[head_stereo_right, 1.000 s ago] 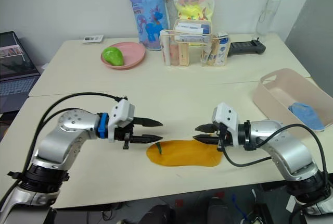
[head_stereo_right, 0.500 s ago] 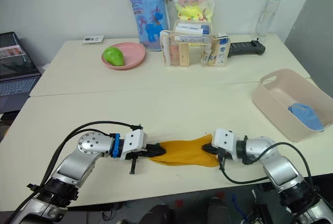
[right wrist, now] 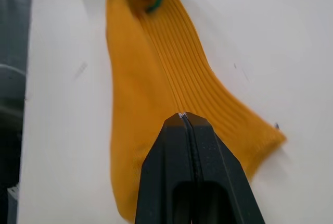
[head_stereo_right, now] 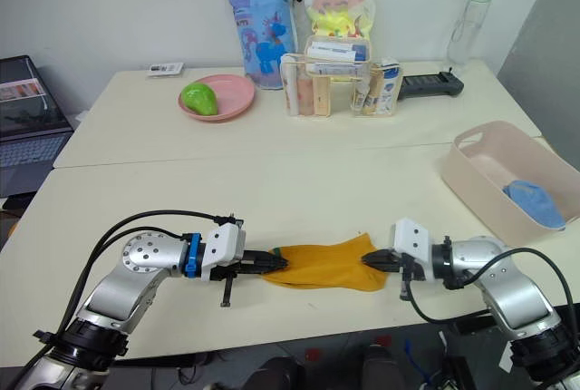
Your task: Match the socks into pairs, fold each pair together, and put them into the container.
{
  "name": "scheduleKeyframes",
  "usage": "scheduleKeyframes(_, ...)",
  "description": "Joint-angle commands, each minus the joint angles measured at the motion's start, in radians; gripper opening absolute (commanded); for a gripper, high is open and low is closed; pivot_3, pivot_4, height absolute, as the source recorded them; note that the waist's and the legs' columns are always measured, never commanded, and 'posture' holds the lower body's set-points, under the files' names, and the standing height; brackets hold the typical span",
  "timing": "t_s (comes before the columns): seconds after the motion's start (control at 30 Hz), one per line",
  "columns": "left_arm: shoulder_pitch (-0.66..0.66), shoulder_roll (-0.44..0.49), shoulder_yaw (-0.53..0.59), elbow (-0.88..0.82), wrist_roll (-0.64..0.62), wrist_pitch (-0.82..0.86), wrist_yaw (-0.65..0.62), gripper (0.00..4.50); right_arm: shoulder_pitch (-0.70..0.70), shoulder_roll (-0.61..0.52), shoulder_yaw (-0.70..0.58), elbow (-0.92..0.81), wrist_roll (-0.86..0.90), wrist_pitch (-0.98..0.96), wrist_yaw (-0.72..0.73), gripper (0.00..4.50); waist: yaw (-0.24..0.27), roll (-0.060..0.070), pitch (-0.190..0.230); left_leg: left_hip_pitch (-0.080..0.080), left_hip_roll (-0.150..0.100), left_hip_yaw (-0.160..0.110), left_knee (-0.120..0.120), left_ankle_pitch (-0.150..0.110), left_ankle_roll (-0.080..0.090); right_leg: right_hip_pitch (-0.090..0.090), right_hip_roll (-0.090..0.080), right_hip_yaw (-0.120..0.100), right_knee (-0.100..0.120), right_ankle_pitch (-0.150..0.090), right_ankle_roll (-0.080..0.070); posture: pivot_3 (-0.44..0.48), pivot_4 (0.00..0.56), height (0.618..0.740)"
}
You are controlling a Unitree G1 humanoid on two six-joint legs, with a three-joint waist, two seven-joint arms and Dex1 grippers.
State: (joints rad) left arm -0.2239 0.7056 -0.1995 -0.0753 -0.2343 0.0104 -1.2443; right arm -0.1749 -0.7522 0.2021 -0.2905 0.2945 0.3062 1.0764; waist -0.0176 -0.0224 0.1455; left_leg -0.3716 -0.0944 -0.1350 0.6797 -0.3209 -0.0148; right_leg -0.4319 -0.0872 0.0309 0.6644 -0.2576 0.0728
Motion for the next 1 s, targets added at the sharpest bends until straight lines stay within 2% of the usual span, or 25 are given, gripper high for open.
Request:
scheduleKeyframes(0.03, 0.018, 0.017, -0.039, -0.006, 0.099, -0.039, 0.035, 0.05, 0.0, -0.006, 0.082, -0.015, -0.089, -0.026, 0.001, 0.0, 0.001, 0.0, 0.0, 0.001, 0.0, 0.0, 0.0, 0.0, 0.0, 0.001, 0.0, 0.0, 0.0, 0.0, 0.0, 0.0, 0.15, 0.74)
scheduleKeyframes(0.13, 0.032, 0.023, -0.057, 0.008, 0.144, -0.056, 0.053, 0.05, -0.004, -0.034, 0.112, 0.035, -0.168, -0.083, 0.006, 0.0, 0.01, 0.0, 0.0, 0.004, 0.0, 0.0, -0.001, -0.001, 0.001, 0.005, 0.0, -0.001, -0.002, 0.0, 0.0, 0.0, 0.15, 0.74)
scheduleKeyframes(0.3, 0.056, 0.021, -0.044, -0.012, 0.115, -0.046, 0.056, 0.05, 0.017, -0.072, 0.055, 0.036, -0.142, -0.108, 0.028, 0.0, 0.019, 0.0, 0.0, 0.008, 0.0, 0.0, -0.001, -0.001, 0.001, 0.01, 0.0, -0.001, -0.003, 0.0, 0.0, 0.0, 0.15, 0.74)
scheduleKeyframes(0.5, 0.071, 0.004, 0.039, -0.16, -0.067, 0.102, 0.063, 0.05, 0.061, -0.059, -0.135, -0.125, 0.094, 0.145, -0.032, 0.0, 0.018, 0.0, 0.001, 0.008, 0.0, -0.001, -0.001, -0.002, 0.002, 0.01, 0.0, 0.0, -0.003, 0.0, 0.0, 0.0, 0.15, 0.74)
scheduleKeyframes(0.53, 0.083, 0.008, 0.05, -0.188, -0.09, 0.11, 0.059, 0.0, 0.074, -0.055, -0.165, -0.147, 0.119, 0.185, -0.056, 0.39, 0.018, 0.0, 0.001, 0.008, 0.0, -0.001, -0.001, -0.002, 0.002, 0.01, 0.0, 0.001, -0.003, 0.0, 0.0, 0.0, 0.15, 0.74)
scheduleKeyframes(0.63, 0.105, 0.016, 0.081, -0.243, -0.138, 0.154, 0.066, 0.6, 0.125, -0.042, -0.224, -0.189, 0.142, 0.259, -0.131, 1.3, 0.019, 0.0, 0.001, 0.008, 0.0, -0.001, -0.001, -0.002, 0.002, 0.01, 0.0, 0.003, -0.004, 0.0, 0.0, 0.0, 0.15, 0.74)
scheduleKeyframes(0.77, 0.115, 0.009, 0.112, -0.28, -0.166, 0.183, 0.095, 1.91, 0.2, -0.024, -0.256, -0.205, 0.135, 0.317, -0.217, 2.74, 0.022, 0.0, 0.001, 0.008, 0.0, -0.001, -0.001, -0.002, 0.003, 0.01, 0.0, 0.003, -0.004, 0.0, 0.0, 0.0, 0.15, 0.74)
scheduleKeyframes(0.9, 0.113, 0.006, 0.102, -0.276, -0.143, 0.154, 0.101, 3.17, 0.181, 0.024, -0.228, -0.189, 0.135, 0.389, -0.295, 4.15, 0.02, 0.001, 0.001, 0.008, 0.0, 0.0, -0.001, -0.002, 0.003, 0.01, 0.0, 0.004, -0.003, 0.0, 0.0, 0.0, 0.15, 0.74)
scheduleKeyframes(1.0, 0.093, 0.004, 0.09, -0.262, -0.127, 0.139, 0.101, 4.11, 0.158, 0.05, -0.196, -0.161, 0.12, 0.436, -0.334, 4.16, 0.018, 0.001, 0.001, 0.008, 0.0, 0.0, -0.001, -0.002, 0.003, 0.01, 0.0, 0.003, -0.003, 0.0, 0.0, 0.0, 0.15, 0.74)
